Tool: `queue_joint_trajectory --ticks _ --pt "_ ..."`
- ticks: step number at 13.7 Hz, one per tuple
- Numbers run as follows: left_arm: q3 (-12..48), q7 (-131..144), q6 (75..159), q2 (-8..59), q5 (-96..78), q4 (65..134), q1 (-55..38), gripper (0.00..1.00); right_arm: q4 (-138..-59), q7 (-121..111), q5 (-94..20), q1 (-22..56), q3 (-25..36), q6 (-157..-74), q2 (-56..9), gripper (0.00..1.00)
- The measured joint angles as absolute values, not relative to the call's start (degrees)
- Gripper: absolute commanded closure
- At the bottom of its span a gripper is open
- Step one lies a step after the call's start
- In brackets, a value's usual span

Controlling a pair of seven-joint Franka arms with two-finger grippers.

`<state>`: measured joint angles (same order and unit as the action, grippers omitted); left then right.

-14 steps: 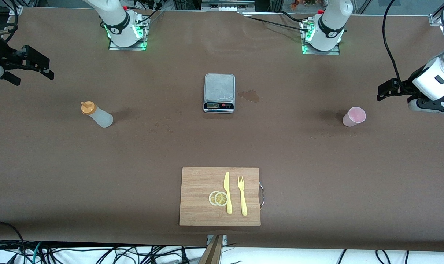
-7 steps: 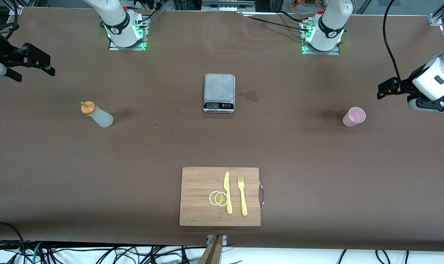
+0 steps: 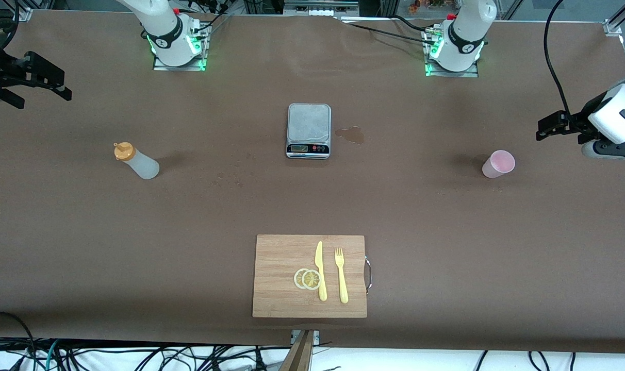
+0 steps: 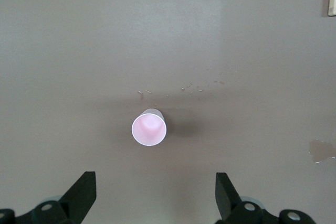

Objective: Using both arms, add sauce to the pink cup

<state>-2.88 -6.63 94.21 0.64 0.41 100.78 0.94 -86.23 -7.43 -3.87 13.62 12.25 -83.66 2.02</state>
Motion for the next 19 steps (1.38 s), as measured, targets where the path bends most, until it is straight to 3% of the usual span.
queue_joint_trajectory --ticks 5,12,13,17,19 --pt "-3.1 -11.8 99.7 5.9 0.4 103.2 5.4 0.00 -86.2 -7.4 -3.9 13.6 12.1 -82.6 2.0 0.00" --pt "-3.1 -14.3 125.4 7.8 2.0 126.0 7.6 0.01 -86.2 -7.4 -3.9 13.6 12.1 -82.5 2.0 0.00" --pt "-3.1 -14.3 129.2 8.0 3.1 129.0 7.7 0.06 -86.2 -7.4 -3.9 13.6 12.1 -82.5 2.0 0.00" --pt "-3.1 -14.4 134.8 9.5 4.5 134.3 9.2 0.56 -86.2 -7.4 -3.9 13.6 12.0 -82.5 2.0 0.00" --pt "-3.1 -14.7 135.3 10.3 4.5 134.7 9.7 0.60 -86.2 -7.4 -3.9 13.7 11.9 -82.5 1.8 0.00"
